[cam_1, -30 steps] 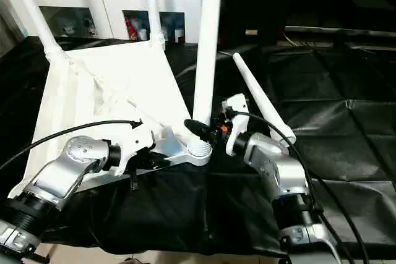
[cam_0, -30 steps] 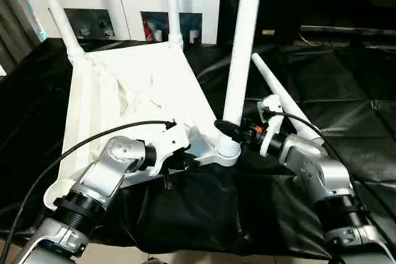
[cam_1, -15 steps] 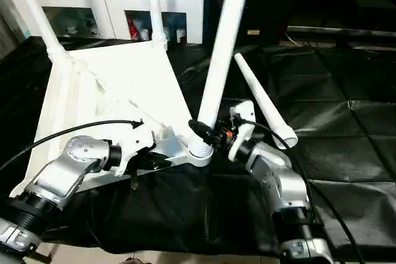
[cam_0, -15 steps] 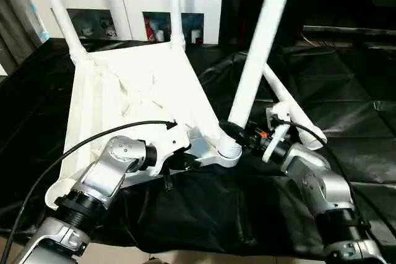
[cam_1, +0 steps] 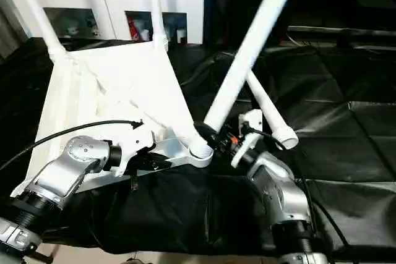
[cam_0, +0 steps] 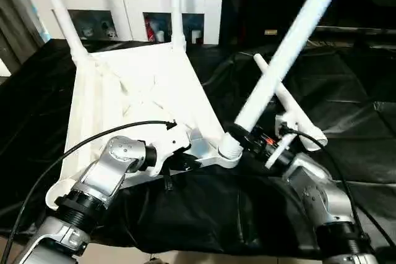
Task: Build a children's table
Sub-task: Insert table leg to table base
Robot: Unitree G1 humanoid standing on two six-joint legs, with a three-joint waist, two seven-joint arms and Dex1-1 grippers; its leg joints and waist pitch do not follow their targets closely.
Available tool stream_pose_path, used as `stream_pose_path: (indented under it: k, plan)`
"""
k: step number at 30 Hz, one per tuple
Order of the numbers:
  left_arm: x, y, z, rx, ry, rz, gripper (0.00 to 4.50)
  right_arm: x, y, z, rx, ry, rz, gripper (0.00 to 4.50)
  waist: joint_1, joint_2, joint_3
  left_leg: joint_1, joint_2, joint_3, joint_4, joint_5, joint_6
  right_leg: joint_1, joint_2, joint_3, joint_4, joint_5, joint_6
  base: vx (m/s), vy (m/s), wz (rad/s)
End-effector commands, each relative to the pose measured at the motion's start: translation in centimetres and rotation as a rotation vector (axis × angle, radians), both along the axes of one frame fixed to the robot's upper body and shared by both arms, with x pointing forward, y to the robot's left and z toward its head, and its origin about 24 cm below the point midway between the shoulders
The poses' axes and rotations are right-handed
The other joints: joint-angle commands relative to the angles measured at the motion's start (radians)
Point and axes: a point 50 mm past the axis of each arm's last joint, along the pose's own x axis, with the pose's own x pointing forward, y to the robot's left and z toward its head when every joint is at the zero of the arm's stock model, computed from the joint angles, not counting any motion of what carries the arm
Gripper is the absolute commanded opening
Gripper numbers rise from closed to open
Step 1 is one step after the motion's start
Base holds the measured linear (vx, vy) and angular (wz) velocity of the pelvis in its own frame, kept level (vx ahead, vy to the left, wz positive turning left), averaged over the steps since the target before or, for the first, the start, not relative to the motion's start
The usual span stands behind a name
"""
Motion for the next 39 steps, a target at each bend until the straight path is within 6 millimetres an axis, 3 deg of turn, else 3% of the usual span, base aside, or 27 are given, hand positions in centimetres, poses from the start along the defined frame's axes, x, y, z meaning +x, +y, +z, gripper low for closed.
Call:
stream_pose_path:
  k: [1, 3, 10, 15, 18, 21, 22, 26, 31, 36, 37, 39]
  plan:
    - [0.7, 1.0, 0.6, 0.008, -0.034, 0.041, 0.0, -1.0, -0.7, -1.6, -0.095, 0.04, -0.018, 1.88, 0.004, 0.004, -0.058, 0.023, 0.061, -0.038, -0.086, -0.322, -0.01, 0.032, -0.077, 0.046, -0.092, -0.302, -0.203, 0.0, 0.0, 0.0]
    - [0.8, 1.0, 0.6, 0.009, -0.036, 0.042, 0.0, -1.1, -0.7, -1.5, -0.109, 0.028, -0.012, 1.88, 0.004, 0.008, -0.058, 0.022, 0.06, -0.039, -0.087, -0.316, -0.009, 0.033, -0.077, 0.046, -0.091, -0.298, -0.201, 0.0, 0.0, 0.0]
    - [1.0, 0.8, 0.6, 0.008, -0.041, 0.044, 0.0, -1.5, -0.4, -1.3, -0.156, -0.023, -0.002, 1.88, 0.002, 0.008, -0.056, 0.024, 0.06, -0.041, -0.089, -0.352, -0.011, 0.029, -0.078, 0.046, -0.1, -0.367, -0.182, 0.0, 0.0, 0.0]
    - [1.0, 0.8, 0.5, 0.01, -0.044, 0.043, 0.0, -1.5, 0.1, -1.1, -0.213, -0.047, 0.034, 1.88, 0.002, 0.009, -0.055, 0.024, 0.062, -0.042, -0.091, -0.364, -0.016, 0.027, -0.077, 0.047, -0.1, -0.368, -0.181, 0.0, 0.0, 0.0]
    - [1.0, 0.8, 0.5, 0.011, -0.043, 0.041, 0.0, -1.5, 0.5, -1.0, -0.263, -0.059, 0.072, 1.88, 0.002, 0.008, -0.055, 0.024, 0.061, -0.041, -0.091, -0.359, -0.015, 0.028, -0.077, 0.047, -0.099, -0.366, -0.181, 0.0, 0.0, 0.0]
    - [0.8, 0.8, 0.4, 0.014, -0.041, 0.038, 0.0, -1.3, 1.0, -0.8, -0.307, -0.068, 0.136, 1.88, 0.0, -0.001, -0.055, 0.024, 0.062, -0.041, -0.09, -0.358, -0.01, 0.027, -0.079, 0.048, -0.102, -0.389, -0.175, 0.0, 0.0, 0.0]
    - [0.8, 0.8, 0.3, 0.015, -0.041, 0.037, 0.0, -1.3, 1.0, -0.7, -0.312, -0.066, 0.146, 1.88, 0.001, 0.003, -0.055, 0.023, 0.062, -0.041, -0.09, -0.353, -0.009, 0.027, -0.079, 0.048, -0.1, -0.387, -0.176, 0.0, 0.0, 0.0]
    - [0.8, 0.8, 0.3, 0.013, -0.041, 0.036, 0.0, -1.1, 1.1, -0.8, -0.34, -0.051, 0.209, 1.88, 0.001, -0.004, -0.055, 0.022, 0.062, -0.04, -0.089, -0.346, -0.003, 0.028, -0.08, 0.049, -0.101, -0.387, -0.174, 0.0, 0.0, 0.0]
    - [0.7, 0.8, 0.4, 0.012, -0.041, 0.026, 0.0, -0.9, 1.1, -1.0, -0.359, -0.031, 0.268, 1.88, 0.0, -0.004, -0.053, 0.022, 0.062, -0.039, -0.088, -0.334, 0.005, 0.027, -0.079, 0.048, -0.1, -0.384, -0.18, 0.0, 0.0, 0.0]
    - [0.5, 0.7, 0.5, 0.019, -0.039, -0.027, 0.0, -0.3, 1.0, -1.4, -0.38, 0.001, 0.355, 1.88, -0.005, -0.005, -0.046, 0.021, 0.061, -0.04, -0.089, -0.35, 0.008, 0.024, -0.08, 0.048, -0.103, -0.414, -0.177, 0.0, 0.0, 0.0]
    - [0.5, 0.8, 0.6, 0.025, -0.04, -0.038, 0.0, -0.2, 0.9, -1.4, -0.383, 0.004, 0.368, 1.88, -0.005, -0.006, -0.038, 0.021, 0.062, -0.04, -0.092, -0.355, 0.008, 0.02, -0.079, 0.049, -0.106, -0.415, -0.176, 0.0, 0.0, 0.0]
    - [0.5, 0.9, 0.7, 0.035, -0.044, -0.053, 0.0, 0.1, 0.9, -1.4, -0.381, 0.011, 0.39, 1.88, -0.008, -0.007, -0.041, 0.021, 0.062, -0.042, -0.092, -0.359, 0.007, 0.024, -0.08, 0.048, -0.103, -0.409, -0.183, 0.0, 0.0, 0.0]
